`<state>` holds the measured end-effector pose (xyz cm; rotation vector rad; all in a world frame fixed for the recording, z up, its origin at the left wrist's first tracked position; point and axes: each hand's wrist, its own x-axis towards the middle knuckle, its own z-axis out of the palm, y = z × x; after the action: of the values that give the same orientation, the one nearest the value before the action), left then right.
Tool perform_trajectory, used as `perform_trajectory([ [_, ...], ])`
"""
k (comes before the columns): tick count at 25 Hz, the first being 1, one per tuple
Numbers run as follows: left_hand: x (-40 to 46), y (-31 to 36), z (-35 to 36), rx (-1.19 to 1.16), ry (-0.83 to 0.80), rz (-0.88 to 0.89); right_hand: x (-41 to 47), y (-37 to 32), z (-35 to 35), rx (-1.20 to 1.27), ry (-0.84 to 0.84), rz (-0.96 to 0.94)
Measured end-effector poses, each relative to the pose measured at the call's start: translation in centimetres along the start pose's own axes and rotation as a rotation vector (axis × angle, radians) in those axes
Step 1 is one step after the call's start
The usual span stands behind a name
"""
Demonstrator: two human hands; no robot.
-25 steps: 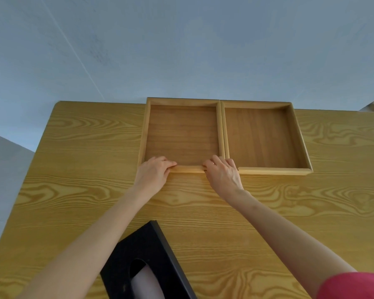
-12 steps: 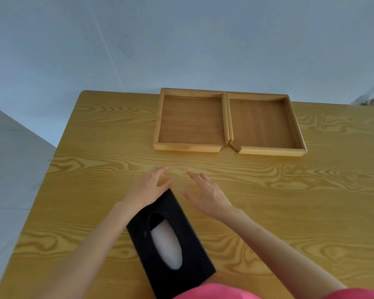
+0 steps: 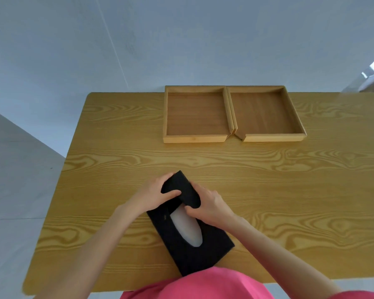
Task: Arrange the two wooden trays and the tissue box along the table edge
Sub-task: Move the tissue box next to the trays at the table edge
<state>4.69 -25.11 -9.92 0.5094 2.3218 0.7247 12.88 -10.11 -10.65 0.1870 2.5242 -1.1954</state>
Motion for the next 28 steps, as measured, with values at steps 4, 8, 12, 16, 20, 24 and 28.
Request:
perform_trajectory([
  [4,0.1,-0.5,-0.6,-0.108,0.025,-0.024,1.7,-0.9,-1.5,-0.102,-0.022,-0.037],
  [8,0.2,-1.0,-1.2,-0.248,0.173,-0.078,5.0,-2.5,-3.3,-0.313,-0.013,-0.094],
  [12,0.2,-1.6,-1.4,-0.322,0.289,-0.07,7.6,-3.3,-3.2,-0.466,-0.018,-0.145],
  [16,0.2,-2.0,-1.5,-0.288,0.332,-0.059,8.4,-2.9,-2.3,-0.498,-0.002,-0.162],
  [20,-0.2,-2.1,-1.4,-0.233,0.335,-0.017,6.9,-1.7,-2.5,-0.418,0.154,-0.253],
  [24,-0.3,-3.1,-1.4,-0.312,0.293,-0.037,3.4,1.1,-3.6,-0.147,0.428,-0.092],
  [28,-0.1,-3.8,-0.8,-0.449,0.261,-0.132,0.3,3.5,-3.3,0.175,0.441,0.237],
])
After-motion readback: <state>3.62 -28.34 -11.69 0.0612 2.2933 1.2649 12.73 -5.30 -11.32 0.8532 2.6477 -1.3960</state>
